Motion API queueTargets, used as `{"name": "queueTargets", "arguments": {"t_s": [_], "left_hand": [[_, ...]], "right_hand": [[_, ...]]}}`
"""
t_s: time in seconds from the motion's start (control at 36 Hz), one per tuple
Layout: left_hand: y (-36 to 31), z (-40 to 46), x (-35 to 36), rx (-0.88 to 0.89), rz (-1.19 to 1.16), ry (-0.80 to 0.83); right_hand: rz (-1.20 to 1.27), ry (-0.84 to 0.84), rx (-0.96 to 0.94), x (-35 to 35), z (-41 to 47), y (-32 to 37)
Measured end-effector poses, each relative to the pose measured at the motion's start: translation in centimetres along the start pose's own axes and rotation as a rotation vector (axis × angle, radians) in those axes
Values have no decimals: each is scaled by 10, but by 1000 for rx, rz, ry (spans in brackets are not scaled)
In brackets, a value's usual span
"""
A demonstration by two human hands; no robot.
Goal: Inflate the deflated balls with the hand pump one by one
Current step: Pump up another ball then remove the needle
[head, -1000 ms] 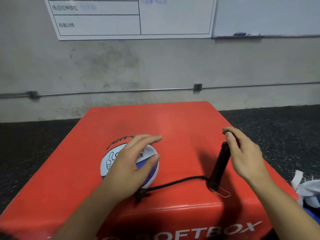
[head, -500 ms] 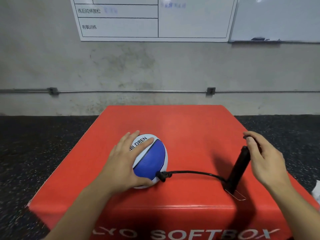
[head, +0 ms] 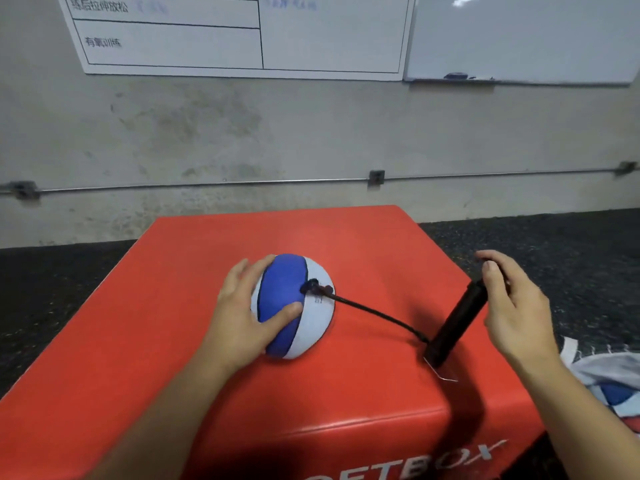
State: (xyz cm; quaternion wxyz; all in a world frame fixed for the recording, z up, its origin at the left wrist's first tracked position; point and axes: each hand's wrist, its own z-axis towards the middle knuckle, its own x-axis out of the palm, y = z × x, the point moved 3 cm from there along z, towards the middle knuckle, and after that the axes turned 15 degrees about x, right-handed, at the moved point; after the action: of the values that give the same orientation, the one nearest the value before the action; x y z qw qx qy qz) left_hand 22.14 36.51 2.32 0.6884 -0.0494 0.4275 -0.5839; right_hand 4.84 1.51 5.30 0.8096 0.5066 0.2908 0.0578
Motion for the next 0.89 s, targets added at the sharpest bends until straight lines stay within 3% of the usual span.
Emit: {"name": "queueTargets", "arguments": {"t_s": [0.14, 0.28, 0.42, 0.69, 0.81, 0.89], "left_hand": [[3, 7, 11, 168, 192, 55], [4, 0, 21, 135, 226, 191], [5, 4, 24, 150, 290, 161], [-12, 3, 43, 420, 457, 215], [-18, 7, 35, 357, 310, 119], [-13, 7, 32, 151, 208, 155]], "right_hand": [[13, 2, 20, -1, 6, -8], [11, 28, 9, 2, 7, -8], [6, 43, -10, 4, 4, -7], [-96, 50, -48, -1, 0, -11], [-105, 29, -47, -10, 1, -15], [-98, 24, -33, -16, 2, -18]]}}
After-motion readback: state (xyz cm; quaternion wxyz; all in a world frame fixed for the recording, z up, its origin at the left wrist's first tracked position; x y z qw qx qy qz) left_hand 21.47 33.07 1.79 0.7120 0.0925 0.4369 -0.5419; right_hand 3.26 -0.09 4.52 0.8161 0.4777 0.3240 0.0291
